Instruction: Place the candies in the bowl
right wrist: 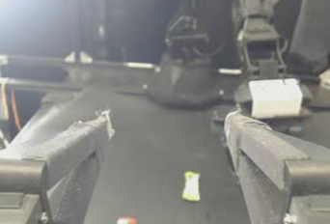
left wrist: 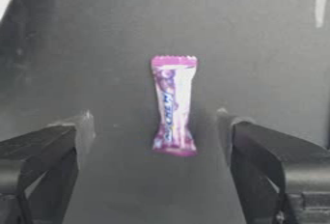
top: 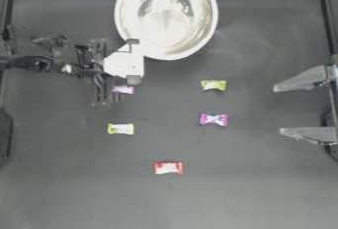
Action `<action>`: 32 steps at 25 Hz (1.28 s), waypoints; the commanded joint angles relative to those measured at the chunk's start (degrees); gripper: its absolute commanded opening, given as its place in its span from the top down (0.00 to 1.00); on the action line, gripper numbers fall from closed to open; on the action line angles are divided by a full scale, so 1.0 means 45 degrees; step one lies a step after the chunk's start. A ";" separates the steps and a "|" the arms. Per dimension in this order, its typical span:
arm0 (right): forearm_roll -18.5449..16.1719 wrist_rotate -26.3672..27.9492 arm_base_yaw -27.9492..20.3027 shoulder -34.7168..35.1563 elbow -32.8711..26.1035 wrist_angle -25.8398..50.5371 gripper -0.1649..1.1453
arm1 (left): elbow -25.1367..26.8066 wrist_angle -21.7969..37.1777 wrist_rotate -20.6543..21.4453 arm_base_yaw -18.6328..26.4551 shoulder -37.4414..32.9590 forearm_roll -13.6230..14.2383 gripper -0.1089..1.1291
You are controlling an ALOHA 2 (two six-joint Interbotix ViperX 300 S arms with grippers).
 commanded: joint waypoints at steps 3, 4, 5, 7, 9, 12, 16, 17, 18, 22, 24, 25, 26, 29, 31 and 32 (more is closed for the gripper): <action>0.0039 0.0000 0.0000 0.0117 -0.0176 -0.0059 0.12 | -0.0254 -0.0313 0.0059 0.0039 0.0078 -0.0020 0.08; 0.0039 0.0000 0.0000 0.0137 -0.0176 -0.0039 0.12 | -0.0254 -0.0332 0.0117 0.0039 0.0156 -0.0039 0.08; 0.0039 0.0000 0.0000 0.0137 -0.0195 -0.0059 0.12 | -0.0273 -0.0352 0.0156 0.0039 0.0195 -0.0059 0.08; 0.0039 0.0000 0.0000 0.0156 -0.0176 -0.0039 0.12 | -0.0273 -0.0410 0.0195 0.0039 0.0313 -0.0098 0.08; 0.0059 0.0000 0.0000 0.0156 -0.0195 -0.0039 0.12 | -0.0469 -0.0371 0.0215 0.0078 0.0469 -0.0195 0.08; 0.0059 0.0020 0.0000 0.0195 -0.0195 -0.0059 0.12 | -0.0820 -0.0234 0.0254 0.0098 0.0781 -0.0195 0.09; 0.0059 0.0020 0.0000 0.0254 -0.0195 -0.0059 0.12 | -0.1191 0.0430 0.0508 0.0098 0.1191 -0.0273 0.16; 0.0059 0.0020 0.0000 0.0273 -0.0215 -0.0059 0.12 | -0.1250 0.0625 0.0645 0.0098 0.1230 -0.0449 0.20; 0.0059 0.0020 0.0000 0.0273 -0.0195 -0.0059 0.12 | -0.1270 0.0801 0.0840 0.0098 0.1230 -0.0703 0.25; 0.0039 0.0020 0.0000 0.0273 -0.0215 -0.0059 0.12 | -0.1367 0.1445 0.1777 0.0195 0.1250 -0.1777 0.53; 0.0059 0.0020 0.0000 0.0273 -0.0195 -0.0059 0.12 | -0.1387 0.1543 0.2148 0.0215 0.1250 -0.2109 0.62; 0.0059 0.0020 0.0000 0.0254 -0.0195 -0.0059 0.12 | -0.1406 0.1582 0.2227 0.0215 0.1250 -0.2187 0.64; 0.0059 0.0020 0.0000 0.0273 -0.0195 -0.0059 0.12 | -0.1406 0.1582 0.2246 0.0215 0.1250 -0.2227 0.64; 0.0059 0.0020 0.0000 0.0273 -0.0195 -0.0059 0.12 | -0.1543 0.1758 0.2246 0.0195 0.1152 -0.2305 0.63; 0.0059 0.0020 0.0000 0.0273 -0.0195 -0.0059 0.12 | -0.1777 0.2090 0.2246 0.0195 0.1016 -0.2344 0.62; 0.0059 0.0020 0.0000 0.0273 -0.0195 -0.0039 0.12 | -0.1914 0.2246 0.2246 0.0176 0.0918 -0.2402 0.62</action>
